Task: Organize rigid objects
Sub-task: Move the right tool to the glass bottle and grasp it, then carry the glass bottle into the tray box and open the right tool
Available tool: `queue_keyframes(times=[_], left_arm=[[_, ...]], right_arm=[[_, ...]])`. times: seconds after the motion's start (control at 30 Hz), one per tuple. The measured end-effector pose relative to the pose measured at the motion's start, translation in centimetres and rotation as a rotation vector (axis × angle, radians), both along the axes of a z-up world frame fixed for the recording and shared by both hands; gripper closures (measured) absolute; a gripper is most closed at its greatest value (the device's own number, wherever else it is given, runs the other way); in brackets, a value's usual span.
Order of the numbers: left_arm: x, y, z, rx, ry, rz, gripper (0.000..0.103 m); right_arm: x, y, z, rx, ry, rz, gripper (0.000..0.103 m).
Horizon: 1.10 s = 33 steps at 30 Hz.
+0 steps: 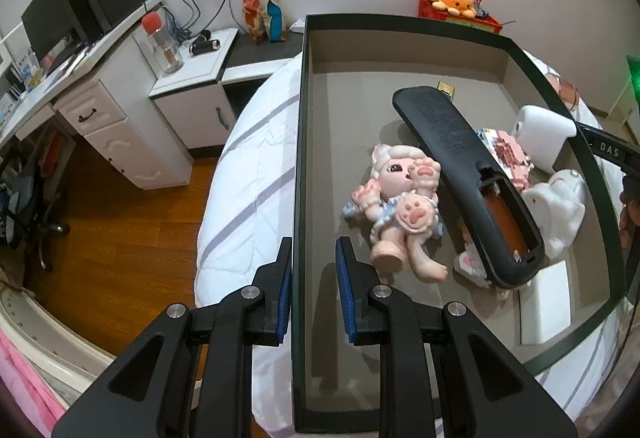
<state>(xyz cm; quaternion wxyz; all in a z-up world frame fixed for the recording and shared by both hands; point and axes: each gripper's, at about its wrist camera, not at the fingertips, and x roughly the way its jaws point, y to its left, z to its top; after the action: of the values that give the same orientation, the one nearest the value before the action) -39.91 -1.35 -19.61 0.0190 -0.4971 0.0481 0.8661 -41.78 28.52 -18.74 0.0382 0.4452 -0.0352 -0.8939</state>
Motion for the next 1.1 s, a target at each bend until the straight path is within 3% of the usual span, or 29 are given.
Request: queue_keyframes(times=[0.17,0.2,0.23,0.47,0.73,1.1], left_arm=[[-0.5,0.2,-0.1,-0.009,-0.002,0.001,0.084],[-0.5,0.3,-0.1,-0.010,-0.002,0.001,0.084],[-0.5,0.3,-0.1,-0.011,-0.002,0.001,0.084],[-0.5,0.4,0.0,-0.012,0.001,0.003,0.084],[-0.2,0.4,0.0,-0.015,0.001,0.000,0.084],[0.6,-0.1,-0.1,0.005,0.002,-0.009,0.084]], right_arm=[[-1.2,0.3,-0.2,-0.018,0.004,0.005,0.037],[-1.3,0.3,-0.3,-0.026,0.005,0.014,0.051],[-1.5,0.2,-0.4,-0.032,-0.004,0.033,0.053],[-0.2,-0.3,-0.3,0.008,-0.024,0.060,0.053],[5.5,-0.4,0.1,0.037,-0.067,0.054,0.052],[4.9,-0.1,0.1,0.008,-0.029,0.040,0.053]])
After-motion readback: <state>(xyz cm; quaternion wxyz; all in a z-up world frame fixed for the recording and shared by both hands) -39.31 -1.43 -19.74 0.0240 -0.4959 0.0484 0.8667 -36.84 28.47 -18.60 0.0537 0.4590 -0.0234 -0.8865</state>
